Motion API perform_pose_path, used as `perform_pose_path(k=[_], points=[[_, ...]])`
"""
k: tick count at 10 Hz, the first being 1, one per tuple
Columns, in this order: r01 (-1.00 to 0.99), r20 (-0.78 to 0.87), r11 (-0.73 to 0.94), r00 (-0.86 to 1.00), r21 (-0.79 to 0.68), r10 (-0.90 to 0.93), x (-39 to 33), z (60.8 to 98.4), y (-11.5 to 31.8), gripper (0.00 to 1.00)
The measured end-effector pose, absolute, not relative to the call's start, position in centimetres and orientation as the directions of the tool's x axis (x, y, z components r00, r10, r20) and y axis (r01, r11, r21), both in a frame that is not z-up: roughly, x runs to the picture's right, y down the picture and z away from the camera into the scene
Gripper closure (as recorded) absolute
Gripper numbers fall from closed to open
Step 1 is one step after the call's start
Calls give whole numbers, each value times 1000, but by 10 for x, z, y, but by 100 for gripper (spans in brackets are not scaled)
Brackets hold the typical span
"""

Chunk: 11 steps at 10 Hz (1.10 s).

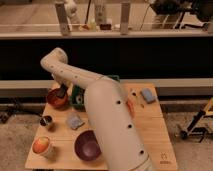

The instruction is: Wipe red bowl with eraser

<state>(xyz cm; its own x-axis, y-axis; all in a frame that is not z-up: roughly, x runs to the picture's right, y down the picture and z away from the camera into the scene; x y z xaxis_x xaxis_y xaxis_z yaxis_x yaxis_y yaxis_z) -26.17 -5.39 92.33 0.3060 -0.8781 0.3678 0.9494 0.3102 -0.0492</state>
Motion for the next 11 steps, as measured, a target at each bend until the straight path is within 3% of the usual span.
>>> perform_pose_path(k=[11], points=[[967,371,252,223,30,-901,-287,944,-28,100]])
